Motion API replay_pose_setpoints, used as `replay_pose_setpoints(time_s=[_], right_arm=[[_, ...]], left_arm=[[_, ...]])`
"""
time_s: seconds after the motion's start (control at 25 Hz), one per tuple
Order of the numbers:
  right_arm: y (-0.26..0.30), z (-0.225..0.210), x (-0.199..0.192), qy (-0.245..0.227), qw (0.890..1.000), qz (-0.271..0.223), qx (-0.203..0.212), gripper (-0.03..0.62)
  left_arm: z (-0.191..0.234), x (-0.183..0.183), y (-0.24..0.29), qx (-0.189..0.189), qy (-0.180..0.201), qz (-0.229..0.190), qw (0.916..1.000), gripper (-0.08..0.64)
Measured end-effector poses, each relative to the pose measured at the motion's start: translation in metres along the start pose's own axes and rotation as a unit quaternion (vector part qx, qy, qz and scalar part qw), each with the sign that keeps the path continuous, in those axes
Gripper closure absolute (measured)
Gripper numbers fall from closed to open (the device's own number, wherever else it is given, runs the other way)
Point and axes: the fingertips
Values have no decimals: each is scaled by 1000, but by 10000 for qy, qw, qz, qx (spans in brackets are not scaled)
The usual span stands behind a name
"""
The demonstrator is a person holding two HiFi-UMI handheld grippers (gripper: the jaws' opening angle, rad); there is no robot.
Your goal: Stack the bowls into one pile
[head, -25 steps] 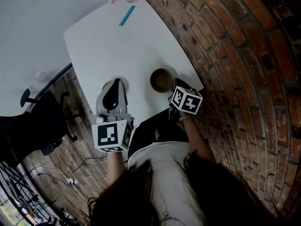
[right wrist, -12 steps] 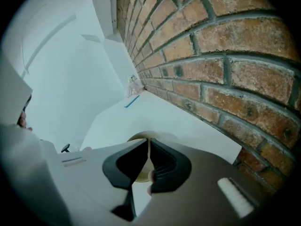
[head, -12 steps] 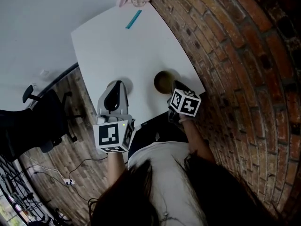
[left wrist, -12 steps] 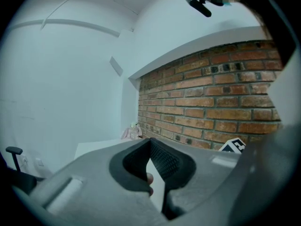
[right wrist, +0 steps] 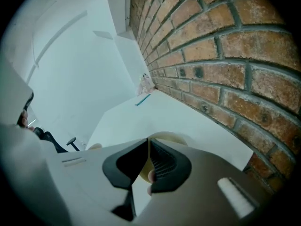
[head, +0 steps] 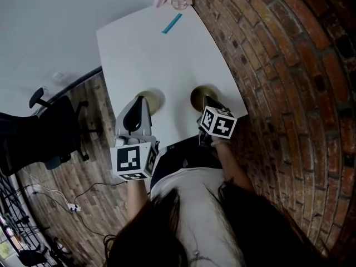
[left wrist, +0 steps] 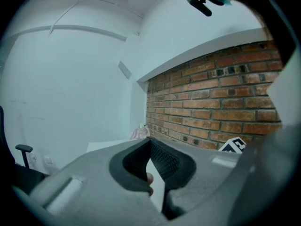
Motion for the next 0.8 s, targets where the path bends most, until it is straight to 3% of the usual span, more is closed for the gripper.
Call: replay_pose_setpoints(time_s=[0.8], right_arm=[[19,60,-15,-422,9968,250,634,571]], left_arm=[[48,-1,-38,778,-56,-40,9969,560]])
Point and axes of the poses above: the fingertips, and each gripper's own axes: y forward along the fingers, z to its left, x out of its top, and after that the axes turned 12 degrees about -z, right-handed
